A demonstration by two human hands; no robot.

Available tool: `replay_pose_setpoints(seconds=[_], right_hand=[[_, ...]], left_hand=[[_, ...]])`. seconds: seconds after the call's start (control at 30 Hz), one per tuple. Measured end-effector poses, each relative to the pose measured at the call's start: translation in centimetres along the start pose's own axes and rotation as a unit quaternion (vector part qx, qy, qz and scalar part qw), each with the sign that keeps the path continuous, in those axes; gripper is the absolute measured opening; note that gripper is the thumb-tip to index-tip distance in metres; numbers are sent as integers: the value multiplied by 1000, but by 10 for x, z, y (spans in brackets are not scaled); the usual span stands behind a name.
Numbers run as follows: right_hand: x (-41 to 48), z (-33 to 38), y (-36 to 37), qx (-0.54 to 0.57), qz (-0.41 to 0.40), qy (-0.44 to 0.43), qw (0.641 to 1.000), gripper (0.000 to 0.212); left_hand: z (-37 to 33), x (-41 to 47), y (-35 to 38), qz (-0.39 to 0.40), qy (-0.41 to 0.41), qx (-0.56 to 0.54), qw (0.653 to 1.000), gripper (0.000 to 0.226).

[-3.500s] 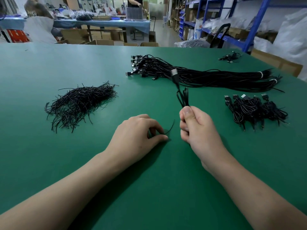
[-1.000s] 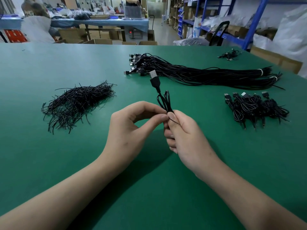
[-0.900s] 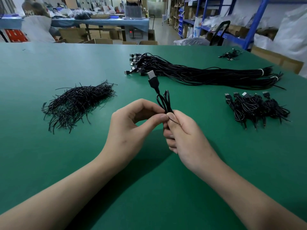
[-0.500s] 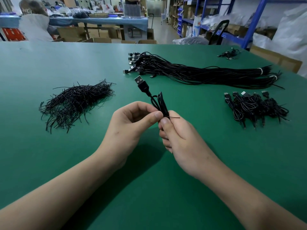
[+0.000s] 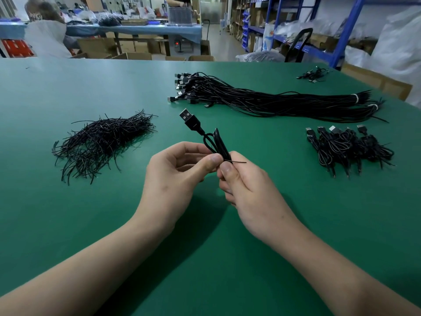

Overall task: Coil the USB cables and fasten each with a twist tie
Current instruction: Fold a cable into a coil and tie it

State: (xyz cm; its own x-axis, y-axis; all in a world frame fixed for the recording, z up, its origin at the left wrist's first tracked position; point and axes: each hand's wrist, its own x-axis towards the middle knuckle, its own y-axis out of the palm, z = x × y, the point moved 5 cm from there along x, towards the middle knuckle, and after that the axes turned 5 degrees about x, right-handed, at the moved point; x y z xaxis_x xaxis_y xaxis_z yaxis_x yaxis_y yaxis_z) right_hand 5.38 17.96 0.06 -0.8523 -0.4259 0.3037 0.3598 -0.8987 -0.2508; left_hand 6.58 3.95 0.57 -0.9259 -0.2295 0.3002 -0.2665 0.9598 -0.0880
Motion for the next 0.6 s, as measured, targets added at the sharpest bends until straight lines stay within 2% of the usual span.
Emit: replay_pose_setpoints(seconds=[0.13, 0.27, 0.4, 0.6], right_hand=[[0, -1, -1, -13, -4, 8, 1000, 27], [0, -2, -3, 8, 10, 30, 999, 29], [1, 3, -4, 30, 46, 44, 997, 29], [1, 4, -2, 162, 104, 97, 976, 30]], left_hand=[[-5, 1, -1, 34, 69, 98, 992, 5], [-4, 4, 0, 84, 81, 135, 984, 16], [-7, 5, 1, 116, 93, 86, 985, 21], [-13, 2, 8, 144, 103, -5, 984, 21]])
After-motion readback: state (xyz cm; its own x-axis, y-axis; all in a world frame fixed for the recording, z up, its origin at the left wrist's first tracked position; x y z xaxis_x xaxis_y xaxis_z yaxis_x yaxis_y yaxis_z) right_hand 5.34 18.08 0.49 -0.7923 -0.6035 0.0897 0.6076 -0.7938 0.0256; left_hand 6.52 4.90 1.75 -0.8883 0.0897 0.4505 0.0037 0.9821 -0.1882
